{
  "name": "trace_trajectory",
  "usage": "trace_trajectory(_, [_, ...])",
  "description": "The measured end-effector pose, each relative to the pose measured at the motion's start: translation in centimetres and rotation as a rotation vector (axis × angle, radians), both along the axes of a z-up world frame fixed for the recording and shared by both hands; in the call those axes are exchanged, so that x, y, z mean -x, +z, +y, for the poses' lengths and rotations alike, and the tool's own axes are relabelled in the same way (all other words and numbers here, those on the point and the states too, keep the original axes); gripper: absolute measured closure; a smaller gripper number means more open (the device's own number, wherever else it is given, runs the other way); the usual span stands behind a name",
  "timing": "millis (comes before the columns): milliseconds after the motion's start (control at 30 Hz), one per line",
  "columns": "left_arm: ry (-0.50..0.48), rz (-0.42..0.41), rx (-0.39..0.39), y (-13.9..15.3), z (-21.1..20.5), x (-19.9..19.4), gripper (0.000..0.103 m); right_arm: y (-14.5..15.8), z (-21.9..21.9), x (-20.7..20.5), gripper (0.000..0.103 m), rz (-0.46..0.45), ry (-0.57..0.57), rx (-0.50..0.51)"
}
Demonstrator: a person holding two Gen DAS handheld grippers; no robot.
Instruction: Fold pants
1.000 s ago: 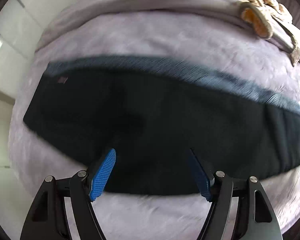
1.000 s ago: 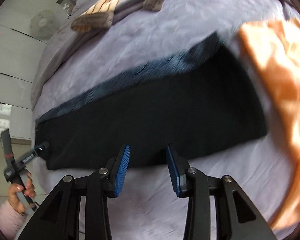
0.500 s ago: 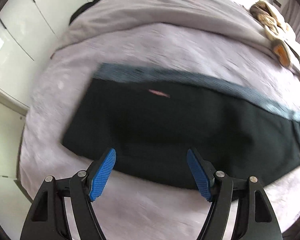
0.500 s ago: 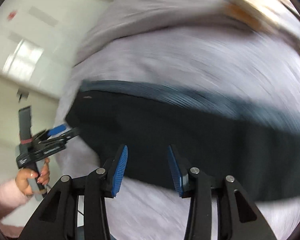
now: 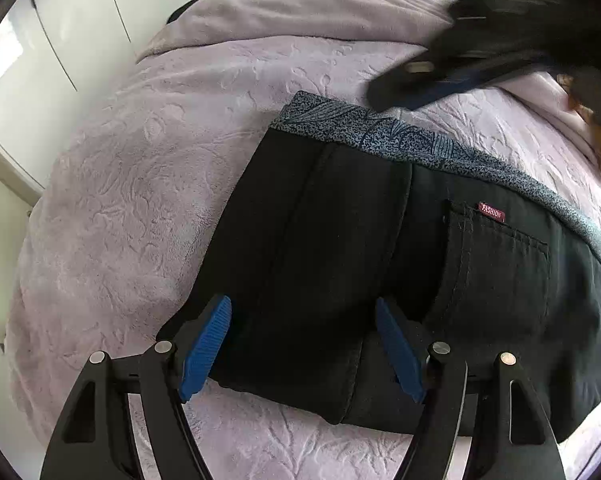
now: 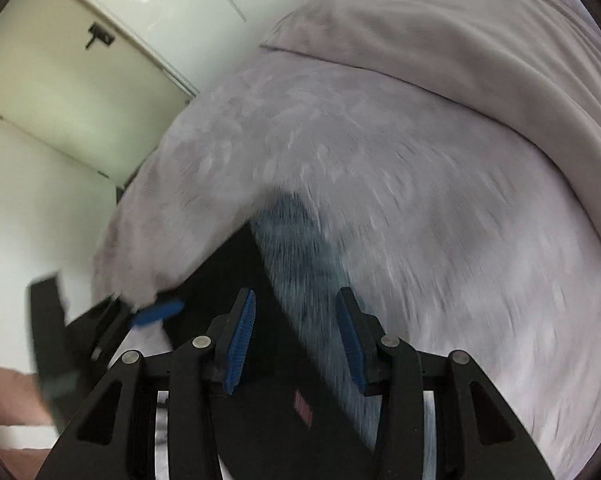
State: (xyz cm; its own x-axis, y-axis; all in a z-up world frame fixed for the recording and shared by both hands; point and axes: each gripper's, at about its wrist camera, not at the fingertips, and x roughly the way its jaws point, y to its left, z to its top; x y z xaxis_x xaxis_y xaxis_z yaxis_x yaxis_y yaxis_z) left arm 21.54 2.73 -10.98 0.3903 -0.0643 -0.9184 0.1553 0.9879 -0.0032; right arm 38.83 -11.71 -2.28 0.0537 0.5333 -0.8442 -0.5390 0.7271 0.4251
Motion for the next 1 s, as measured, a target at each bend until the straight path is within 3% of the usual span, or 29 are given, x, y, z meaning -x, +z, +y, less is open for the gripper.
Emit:
trace_trajectory(267, [0.013,-0.032,0.022,0.0,0.3,1.5,0.028,-3.1,4.3,-3.5,0.058,0.061,0.092,0.062])
trace_trajectory(300, [0.015,-0.033,0.024,0.2,0.3,1.8,0.028,-3.1,4.6,-3.7,0.062,0.077,0.104,0.050])
trace_trajectory(333, [0.020,-0.031,0.027,0.3,0.4,1.9,0.028,-3.0,4.9,-3.7,0.090,0.089,0.118,0.039])
trace_trajectory(367, [0.025,-0.030,0.029,0.4,0.5,2.0,0.028,-2.6,5.1,-3.5,0.094,0.091,0.132,0.040])
trace_trajectory(533, [0.058,-0.029,0.039,0.5,2.1,1.9,0.028,0.5,6.2,-2.2,0.095,0.035,0.185,-0.012])
trace_trajectory(667, [0.038,-0.040,-0.012,1.0,1.4,1.7,0.028,-2.5,5.4,-3.1,0.096,0.058,0.107,0.039])
trace_trajectory(767, [0.035,-0.047,0.013,2.5,1.4,1.4,0.028,-4.2,5.2,-3.4,0.090,0.055,0.025,0.071])
trace_trajectory(900, [0.009,-0.072,0.037,3.9,0.3,-0.4,0.028,-1.0,2.5,-3.2,0.086,0.054,-0.089,-0.012])
trace_trajectory(1000, [-0.016,-0.044,0.027,3.0,-1.1,-1.7,0.028,1.2,-1.0,-1.3,0.086,0.019,-0.183,0.015])
